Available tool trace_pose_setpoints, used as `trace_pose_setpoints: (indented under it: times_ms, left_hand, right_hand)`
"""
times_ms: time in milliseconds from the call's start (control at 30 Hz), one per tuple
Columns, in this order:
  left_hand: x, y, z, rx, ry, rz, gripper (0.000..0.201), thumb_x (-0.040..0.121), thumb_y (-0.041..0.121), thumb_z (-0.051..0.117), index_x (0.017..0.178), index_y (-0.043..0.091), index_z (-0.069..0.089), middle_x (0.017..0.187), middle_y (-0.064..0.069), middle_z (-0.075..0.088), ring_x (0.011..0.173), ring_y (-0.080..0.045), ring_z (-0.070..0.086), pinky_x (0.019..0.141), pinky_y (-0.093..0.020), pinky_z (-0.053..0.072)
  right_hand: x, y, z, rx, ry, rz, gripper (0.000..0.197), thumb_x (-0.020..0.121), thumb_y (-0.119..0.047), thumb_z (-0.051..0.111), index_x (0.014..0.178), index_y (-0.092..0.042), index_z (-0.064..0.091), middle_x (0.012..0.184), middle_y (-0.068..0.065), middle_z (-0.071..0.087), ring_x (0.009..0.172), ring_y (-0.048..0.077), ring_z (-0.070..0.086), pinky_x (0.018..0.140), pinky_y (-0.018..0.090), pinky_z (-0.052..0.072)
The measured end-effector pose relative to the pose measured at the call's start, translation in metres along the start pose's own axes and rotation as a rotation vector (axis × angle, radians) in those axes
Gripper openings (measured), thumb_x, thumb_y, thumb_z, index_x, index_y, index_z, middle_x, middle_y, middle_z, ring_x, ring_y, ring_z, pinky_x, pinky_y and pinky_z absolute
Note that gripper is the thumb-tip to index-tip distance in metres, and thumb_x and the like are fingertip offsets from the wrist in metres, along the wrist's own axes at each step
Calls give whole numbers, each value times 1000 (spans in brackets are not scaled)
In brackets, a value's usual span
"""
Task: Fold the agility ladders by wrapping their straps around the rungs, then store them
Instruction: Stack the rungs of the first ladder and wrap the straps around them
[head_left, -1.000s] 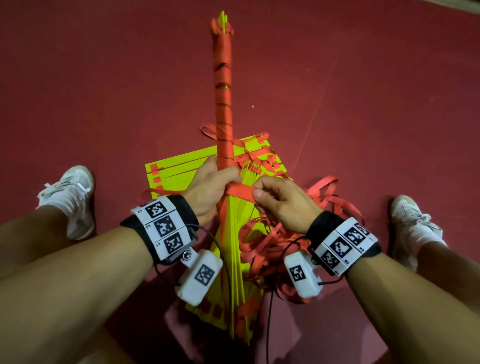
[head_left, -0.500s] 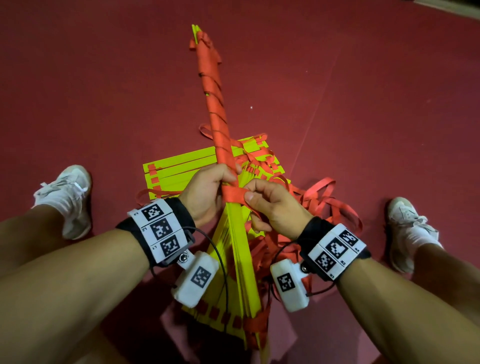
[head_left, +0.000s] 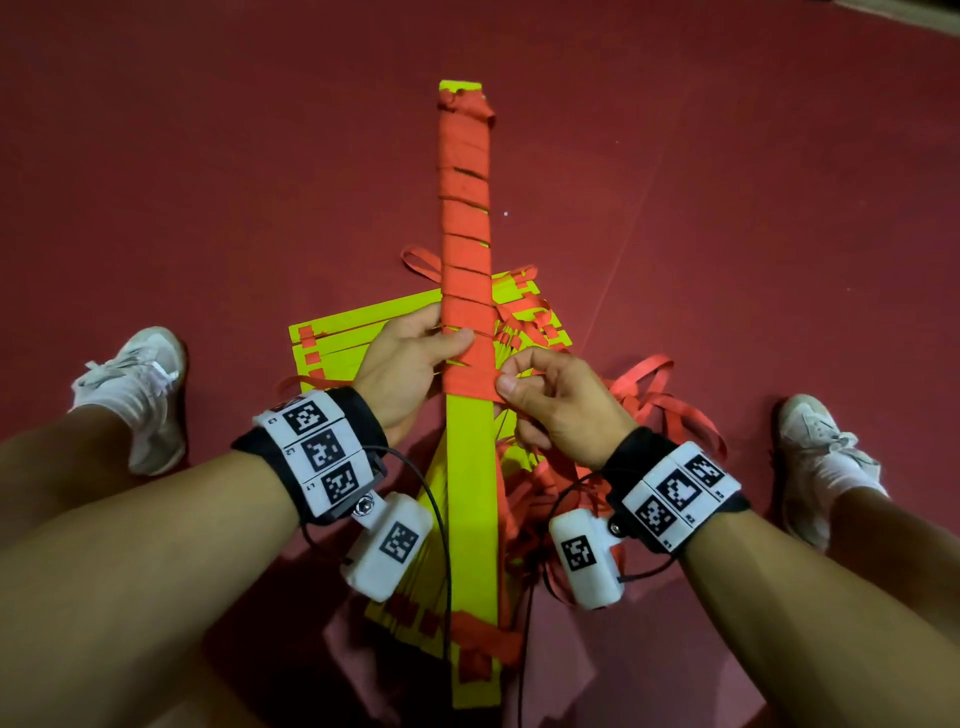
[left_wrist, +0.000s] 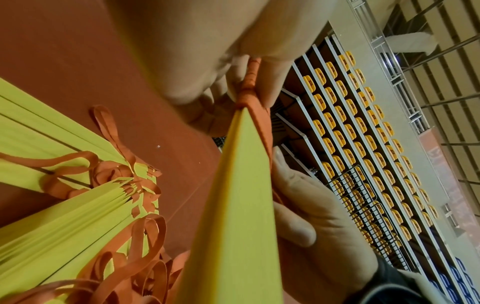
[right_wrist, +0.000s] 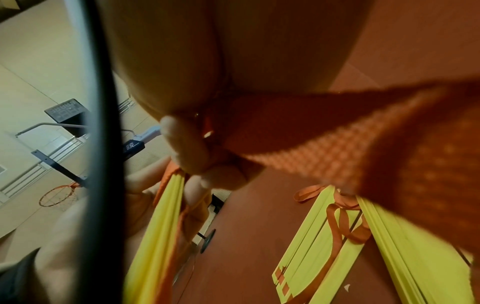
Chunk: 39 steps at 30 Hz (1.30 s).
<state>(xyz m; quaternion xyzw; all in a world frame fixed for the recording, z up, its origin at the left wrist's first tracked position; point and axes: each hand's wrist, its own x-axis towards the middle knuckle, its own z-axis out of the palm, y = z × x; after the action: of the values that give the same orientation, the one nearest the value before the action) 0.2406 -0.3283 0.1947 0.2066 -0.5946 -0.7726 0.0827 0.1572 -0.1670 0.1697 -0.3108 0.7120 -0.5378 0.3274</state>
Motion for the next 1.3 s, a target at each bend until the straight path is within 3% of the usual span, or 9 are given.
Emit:
trace_pose_setpoints:
  times_ms: [233, 333, 500, 700, 833, 967, 1067, 1167, 1300]
  left_hand:
    - [5, -1, -3, 25, 64, 30, 24, 99, 3, 54, 120, 5, 64, 96, -5, 72, 81, -13, 67, 73, -25, 56]
    - [6, 0, -5, 0, 68, 21, 24, 99, 3, 55, 120, 8, 65, 95, -5, 72, 80, -12, 68, 68, -23, 56]
    - [7, -1, -6, -46, 60, 27, 17, 99, 0, 55, 109, 12, 63, 80, -1, 74, 69, -10, 69, 62, -24, 57]
    - [6, -4, -2, -143, 0, -30, 19, 100, 1, 52, 117, 8, 55, 84, -9, 67, 61, -11, 66, 59, -24, 56]
    - [6, -4, -1, -198, -40, -53, 18, 101, 2, 49, 116, 9, 56, 90, -11, 65, 69, -13, 65, 66, -24, 57]
    - [4, -5, 3, -264, -103, -66, 26, 94, 6, 61, 119, 9, 53, 92, -9, 59, 79, -20, 59, 80, -44, 53]
    - [-2, -15, 10, -142, -128, -34, 50, 80, -3, 75, 118, 17, 50, 86, -5, 56, 78, -18, 62, 69, -30, 55]
    - [-4, -22, 13, -15, -110, -26, 55, 88, -7, 68, 122, 33, 50, 89, -5, 54, 84, -15, 61, 71, -21, 53]
    - [0, -19, 8, 17, -116, -61, 56, 89, -1, 69, 136, 23, 50, 80, -2, 52, 87, -25, 61, 64, -22, 53]
  right_hand:
    - [-3, -5, -2, -160, 53, -47, 31, 100, -35, 57, 70, -27, 56, 48, -3, 54, 44, 20, 50, 50, 32, 42]
    - [-2, -2, -4, -169, 44, -23, 32, 100, -37, 56, 71, -25, 55, 50, 3, 56, 47, 24, 50, 50, 39, 43]
    - [-1, 0, -4, -99, -13, -55, 18, 102, -23, 54, 85, -19, 55, 56, -6, 54, 47, 15, 50, 55, 42, 42]
    - [-3, -7, -2, -9, -134, -18, 6, 104, -18, 50, 100, -16, 54, 65, -3, 62, 46, 10, 45, 51, 27, 37]
    - [-6, -14, -1, -142, -118, -79, 23, 105, -16, 49, 84, -22, 57, 61, -8, 62, 50, 12, 49, 52, 27, 43]
    - [-6, -15, -1, -285, -29, -162, 21, 102, -15, 54, 82, -13, 56, 59, -16, 57, 51, 8, 47, 53, 25, 41]
    - [-5, -12, 1, -422, 11, -216, 18, 101, -14, 55, 82, -14, 58, 59, -23, 54, 51, 3, 49, 54, 15, 36]
    - [-4, -11, 3, -495, 27, -247, 19, 99, -16, 57, 80, -19, 58, 61, -25, 54, 56, 2, 52, 54, 12, 35]
    - [-4, -14, 1, -475, 29, -211, 28, 98, -14, 60, 79, -34, 56, 61, -29, 55, 56, -2, 53, 56, 10, 36]
